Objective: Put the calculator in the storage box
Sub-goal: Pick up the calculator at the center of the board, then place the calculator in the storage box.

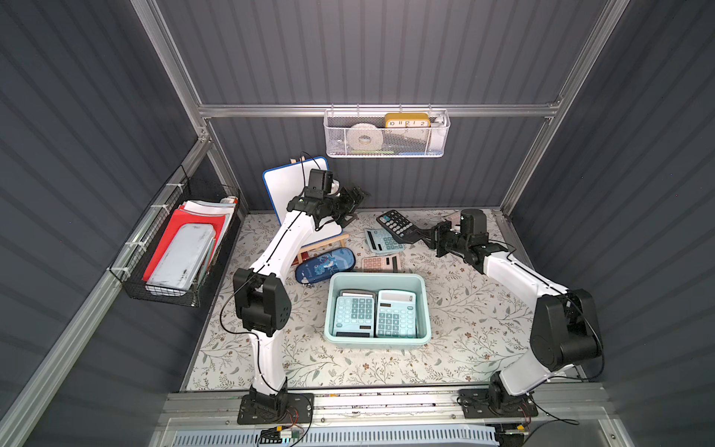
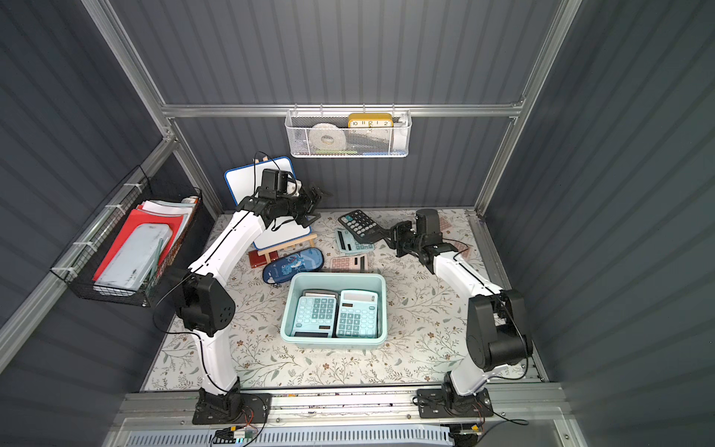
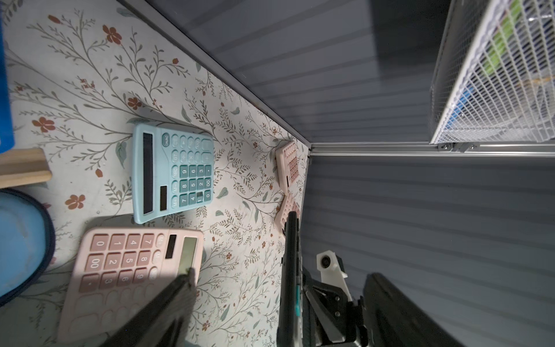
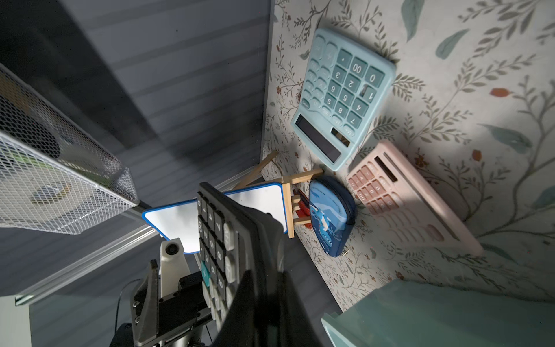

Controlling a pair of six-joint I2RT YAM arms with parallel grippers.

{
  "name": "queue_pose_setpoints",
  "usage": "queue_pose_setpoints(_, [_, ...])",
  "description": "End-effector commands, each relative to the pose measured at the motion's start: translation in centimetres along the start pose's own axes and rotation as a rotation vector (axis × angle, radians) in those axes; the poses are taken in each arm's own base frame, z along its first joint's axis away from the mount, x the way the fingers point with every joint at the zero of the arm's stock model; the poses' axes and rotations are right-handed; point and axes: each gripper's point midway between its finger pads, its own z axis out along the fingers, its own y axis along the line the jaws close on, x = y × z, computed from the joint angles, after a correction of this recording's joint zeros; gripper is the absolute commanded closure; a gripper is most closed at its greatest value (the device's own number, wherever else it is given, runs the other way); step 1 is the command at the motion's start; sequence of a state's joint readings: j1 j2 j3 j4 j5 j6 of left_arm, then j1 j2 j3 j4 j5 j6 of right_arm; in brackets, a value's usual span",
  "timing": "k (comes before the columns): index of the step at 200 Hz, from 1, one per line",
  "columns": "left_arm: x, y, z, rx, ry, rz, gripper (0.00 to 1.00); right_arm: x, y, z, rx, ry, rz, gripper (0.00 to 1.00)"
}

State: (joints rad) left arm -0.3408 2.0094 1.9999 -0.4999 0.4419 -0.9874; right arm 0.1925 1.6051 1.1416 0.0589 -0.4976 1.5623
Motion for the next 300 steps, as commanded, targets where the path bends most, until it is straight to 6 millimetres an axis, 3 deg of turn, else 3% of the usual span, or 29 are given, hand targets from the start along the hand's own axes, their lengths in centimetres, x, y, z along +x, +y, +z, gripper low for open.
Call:
queue_pose_setpoints(1, [-0.3, -1.4, 0.3, 0.056, -0.006, -0.015, 0.14, 0.0, 0.7, -0.7, -0.031, -0.057, 0.071, 1.00])
queue_pose_setpoints(40, [0.4, -2.4, 1.6, 0.097, 0.020, -0.010, 0.25, 0.3, 0.1, -0.6, -0.022, -0.082, 0.138, 1.00])
queue_pose_setpoints(87, [1.8, -2.1, 3.4, 0.078, 0.078, -0.018, 0.27, 0.7, 0.9, 0.0, -0.053, -0.089, 0.178, 1.00])
queue_pose_setpoints(127, [2.4, -1.8, 4.4, 0.066, 0.108, -0.019, 0.36, 1.2, 1.6, 0.3, -0.078, -0.082, 0.194, 1.00])
queue_pose_setpoints(178, [2.9, -2.3, 4.9, 0.073, 0.134, -0.014, 0.60, 1.7, 1.5, 0.6, -0.074, -0.077, 0.196, 1.00])
queue_pose_setpoints(254, [4.2, -2.8, 5.5, 0.079, 0.180, -0.015, 0.64, 1.5, 1.9, 0.8, -0.089, -0.091, 0.207, 1.00])
queue_pose_setpoints(300, [4.5, -3.1, 5.8, 0.080, 0.197, -0.017, 0.81, 1.4, 2.5, 0.9, -0.101, -0.096, 0.206, 1.00])
